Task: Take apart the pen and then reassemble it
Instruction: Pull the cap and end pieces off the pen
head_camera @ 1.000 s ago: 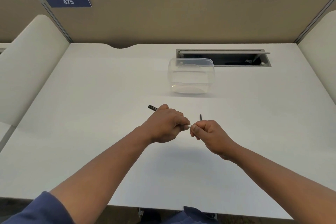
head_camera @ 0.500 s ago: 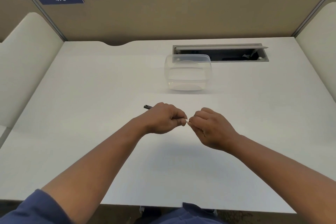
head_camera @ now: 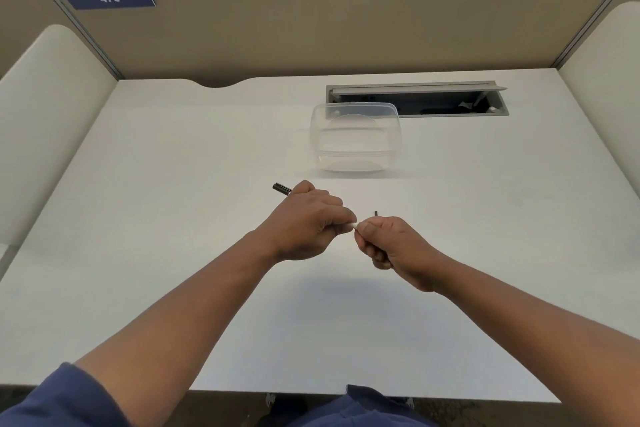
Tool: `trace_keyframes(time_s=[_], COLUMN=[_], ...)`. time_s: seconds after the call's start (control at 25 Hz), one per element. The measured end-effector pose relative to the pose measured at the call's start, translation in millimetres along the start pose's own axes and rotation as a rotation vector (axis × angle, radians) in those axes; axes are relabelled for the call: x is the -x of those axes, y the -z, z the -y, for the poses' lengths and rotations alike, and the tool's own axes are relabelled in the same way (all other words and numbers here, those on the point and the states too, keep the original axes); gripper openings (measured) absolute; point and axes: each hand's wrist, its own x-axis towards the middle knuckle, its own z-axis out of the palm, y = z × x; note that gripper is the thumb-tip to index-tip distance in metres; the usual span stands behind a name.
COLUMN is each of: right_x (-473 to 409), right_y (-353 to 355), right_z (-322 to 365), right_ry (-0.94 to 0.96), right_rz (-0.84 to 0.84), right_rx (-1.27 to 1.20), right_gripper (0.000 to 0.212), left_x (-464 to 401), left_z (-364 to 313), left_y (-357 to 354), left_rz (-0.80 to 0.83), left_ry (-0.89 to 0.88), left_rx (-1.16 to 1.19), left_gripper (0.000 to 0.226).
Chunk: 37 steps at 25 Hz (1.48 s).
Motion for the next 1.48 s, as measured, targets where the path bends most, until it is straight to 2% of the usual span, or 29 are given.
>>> trace_keyframes(time_s=[0.16, 0.28, 0.36, 0.4, 0.44, 0.48, 0.6, 0.64, 0.72, 0.84, 0.96, 1.08, 1.2, 1.32, 1.36, 1.4, 1.44, 1.48], right_x=[-4, -9, -14, -14, -14, -12, -5, -3, 0, -1, -1, -5, -9, -11, -11, -11, -11, -10], right_y=[2, 11, 23, 25, 22, 16, 1, 1, 3, 2, 0, 3, 8, 18, 21, 22, 19, 14], right_z=[-7, -15, -21, -22, -23, -20, -3, 1, 6, 2, -7, -16, -23, -26, -26, -25, -21, -16], right_ry=[0.219, 0.614, 0.815, 0.817, 0.747, 0.597, -0.014, -0.149, -0.263, -0.168, 0.039, 0.304, 0.602, 0.876, 0.911, 0.866, 0.739, 0.544], right_rz=[-0.130, -0.204, -0.239, -0.259, -0.276, -0.264, -0.099, -0.051, 0.022, 0.014, -0.084, -0.201, -0.257, -0.289, -0.297, -0.304, -0.299, -0.268], right_rx=[0.445, 1.016, 1.366, 1.383, 1.301, 1.080, 0.069, -0.171, -0.344, -0.147, 0.118, 0.575, 0.864, 1.259, 1.331, 1.323, 1.212, 0.993], right_gripper=[0.038, 0.032, 0.027, 0.026, 0.027, 0.028, 0.031, 0.031, 0.031, 0.036, 0.043, 0.039, 0.031, 0.019, 0.019, 0.022, 0.027, 0.031], left_x=[-2, -4, -6, -6, -6, -6, -4, -3, -2, -1, -4, -8, -6, -4, -4, -5, -5, -6], left_z=[-2, -3, -4, -4, -4, -3, -1, -1, -2, -2, -4, -7, -8, -9, -9, -8, -7, -6], left_y=[8, 10, 8, 7, 6, 4, 1, 0, -2, -3, 0, 7, 10, 11, 11, 10, 8, 5], left_rz=[0.086, 0.209, 0.224, 0.205, 0.182, 0.158, 0.063, 0.022, -0.039, -0.039, 0.104, 0.232, 0.271, 0.368, 0.374, 0.348, 0.295, 0.238], left_ry=[0.032, 0.090, 0.123, 0.126, 0.120, 0.107, 0.051, 0.030, -0.012, -0.023, 0.039, 0.134, 0.231, 0.342, 0.347, 0.328, 0.287, 0.242], left_rx=[0.046, 0.111, 0.161, 0.161, 0.143, 0.115, 0.036, 0.012, -0.049, -0.062, 0.027, 0.145, 0.294, 0.440, 0.447, 0.422, 0.363, 0.283], left_gripper=[0.018, 0.020, 0.022, 0.023, 0.022, 0.021, 0.020, 0.020, 0.022, 0.023, 0.021, 0.021, 0.019, 0.019, 0.020, 0.020, 0.021, 0.024])
